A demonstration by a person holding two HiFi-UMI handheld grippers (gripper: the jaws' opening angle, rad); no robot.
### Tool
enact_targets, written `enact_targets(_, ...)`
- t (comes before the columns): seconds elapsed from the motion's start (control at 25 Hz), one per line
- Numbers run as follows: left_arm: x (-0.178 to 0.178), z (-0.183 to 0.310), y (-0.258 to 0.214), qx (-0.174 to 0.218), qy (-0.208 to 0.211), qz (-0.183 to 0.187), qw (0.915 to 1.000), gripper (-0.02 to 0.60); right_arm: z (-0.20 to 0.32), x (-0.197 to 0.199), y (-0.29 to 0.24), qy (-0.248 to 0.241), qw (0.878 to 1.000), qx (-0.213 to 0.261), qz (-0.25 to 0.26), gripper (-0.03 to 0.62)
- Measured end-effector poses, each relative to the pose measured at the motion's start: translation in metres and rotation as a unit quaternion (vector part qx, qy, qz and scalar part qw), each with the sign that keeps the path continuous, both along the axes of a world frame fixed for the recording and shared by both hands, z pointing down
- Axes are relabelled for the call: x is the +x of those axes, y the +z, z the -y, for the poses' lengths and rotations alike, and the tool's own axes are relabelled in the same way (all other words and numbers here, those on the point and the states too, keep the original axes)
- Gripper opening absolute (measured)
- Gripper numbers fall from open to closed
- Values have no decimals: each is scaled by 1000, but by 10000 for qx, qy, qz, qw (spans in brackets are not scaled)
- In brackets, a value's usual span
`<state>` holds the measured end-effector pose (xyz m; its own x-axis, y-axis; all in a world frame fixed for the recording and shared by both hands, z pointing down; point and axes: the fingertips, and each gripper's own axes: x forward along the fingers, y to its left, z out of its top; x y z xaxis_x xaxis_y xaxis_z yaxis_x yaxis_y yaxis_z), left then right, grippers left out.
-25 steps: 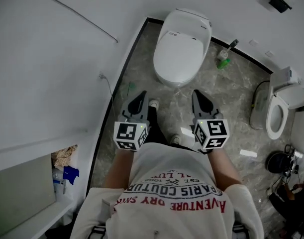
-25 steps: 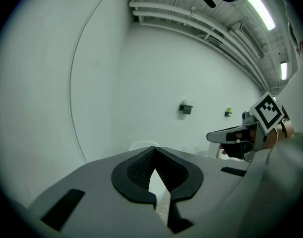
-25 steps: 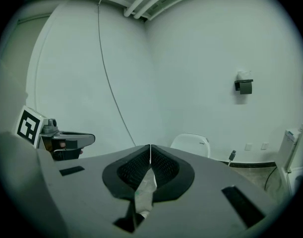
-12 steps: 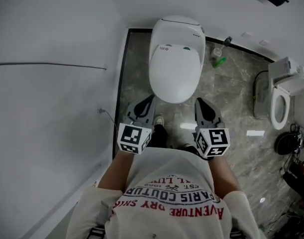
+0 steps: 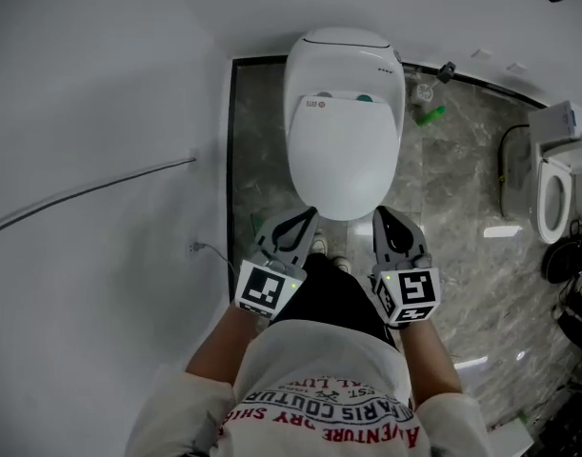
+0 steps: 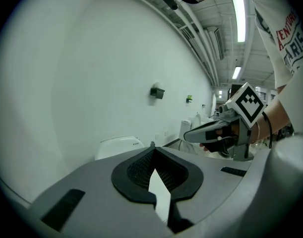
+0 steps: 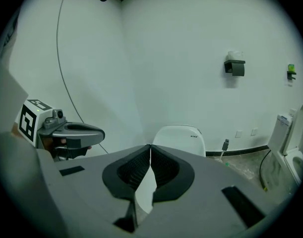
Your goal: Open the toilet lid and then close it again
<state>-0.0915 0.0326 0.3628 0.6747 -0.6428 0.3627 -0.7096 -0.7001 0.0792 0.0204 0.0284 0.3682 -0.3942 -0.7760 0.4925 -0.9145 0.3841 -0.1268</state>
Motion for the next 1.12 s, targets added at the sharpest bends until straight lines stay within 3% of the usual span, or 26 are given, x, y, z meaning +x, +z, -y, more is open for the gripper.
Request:
enact_targets(0.2,0,-2,67,-92,-88,204,9997,8,1,-6,64,-507,9979,55,-396,15)
enact_targets(0.4,15,-10,137,-138,-64,124,9998,8,-6,-8,135,-911,9933,-44,-711,15)
enact_targets(0.48,15,-13,172,-83,51,374,9993,8,-11,-10,170,-1014,9920,-227,-719,17)
enact_targets(0.6,13,-22,227,0,405,1116,9929,8,-22,-17,219,-1351,9853,-416,-964,17)
enact_targets(0.76,23,-35,289,178,844,1803,9798,8,-38,-18,279,-1852,9679,-229,-1683,17)
enact_targets(0.88,32,-53,331,108,1182,2125,9699,58,-58,-13,320,-2183,9521,-254,-2128,18)
enact_targets(1.12,48,-73,400,182,1697,2680,9482,137,-82,-1,396,-2800,9073,-114,-3136,78)
